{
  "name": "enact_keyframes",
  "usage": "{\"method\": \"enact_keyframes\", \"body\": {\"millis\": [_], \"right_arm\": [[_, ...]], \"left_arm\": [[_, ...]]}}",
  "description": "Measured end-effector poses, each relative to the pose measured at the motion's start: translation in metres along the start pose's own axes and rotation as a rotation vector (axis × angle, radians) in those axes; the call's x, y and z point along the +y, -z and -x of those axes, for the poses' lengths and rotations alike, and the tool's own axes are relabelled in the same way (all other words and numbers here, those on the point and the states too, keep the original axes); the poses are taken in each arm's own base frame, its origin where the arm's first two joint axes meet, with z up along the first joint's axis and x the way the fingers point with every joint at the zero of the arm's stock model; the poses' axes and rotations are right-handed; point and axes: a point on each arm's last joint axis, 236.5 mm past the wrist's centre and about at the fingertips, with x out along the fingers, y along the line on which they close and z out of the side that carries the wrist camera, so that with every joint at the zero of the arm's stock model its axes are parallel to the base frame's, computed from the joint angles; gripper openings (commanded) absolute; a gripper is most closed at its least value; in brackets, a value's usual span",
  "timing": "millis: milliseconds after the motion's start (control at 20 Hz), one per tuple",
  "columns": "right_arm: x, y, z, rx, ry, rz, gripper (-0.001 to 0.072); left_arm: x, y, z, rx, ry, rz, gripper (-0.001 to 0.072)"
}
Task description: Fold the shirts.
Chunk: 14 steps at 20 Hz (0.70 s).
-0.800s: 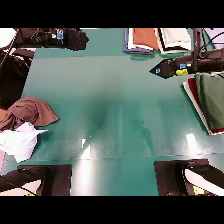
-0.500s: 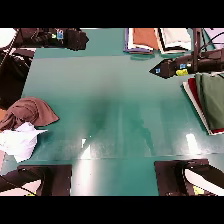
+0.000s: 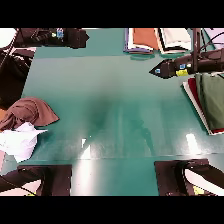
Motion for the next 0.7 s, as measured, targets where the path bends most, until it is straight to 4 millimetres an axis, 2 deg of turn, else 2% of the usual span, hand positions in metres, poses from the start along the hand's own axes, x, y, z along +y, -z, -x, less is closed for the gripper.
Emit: {"method": "enact_keyframes", "body": {"millis": [100,200,250,350,400,450,500,550,700], "right_arm": [[0.0,0.001,0.0,0.004,-0.001,0.0,0.0019],[0.001,0.003,0.0,0.011,-0.004,0.0,0.0019],[0.001,0.003,0.0,0.012,-0.004,0.0,0.0019],[0.001,0.004,0.0,0.016,-0.006,0.0,0.0019],[0.001,0.004,0.0,0.016,-0.006,0.0,0.0019],[0.001,0.004,0.0,0.016,-0.006,0.0,0.0019],[0.002,0.004,0.0,0.017,-0.006,0.0,0.0019],[0.001,0.004,0.0,0.017,-0.006,0.0,0.0019],[0.002,0.004,0.0,0.018,-0.006,0.0,0.0019]], "left_arm": [[0.032,0.004,0.012,0.029,-0.087,-0.001,0.0032],[0.082,0.023,0.034,0.108,-0.226,0.02,0.0032],[0.11,0.035,0.049,0.153,-0.302,0.037,0.0032],[0.171,0.074,0.085,0.274,-0.471,0.089,0.0034],[0.195,0.098,0.102,0.341,-0.535,0.125,0.0128],[0.217,0.127,0.117,0.417,-0.59,0.168,0.0501],[0.235,0.155,0.129,0.484,-0.63,0.213,0.072],[0.25,0.186,0.139,0.553,-0.665,0.264,0.0662],[0.28,0.262,0.159,0.68,-0.731,0.381,0.0662]]}}
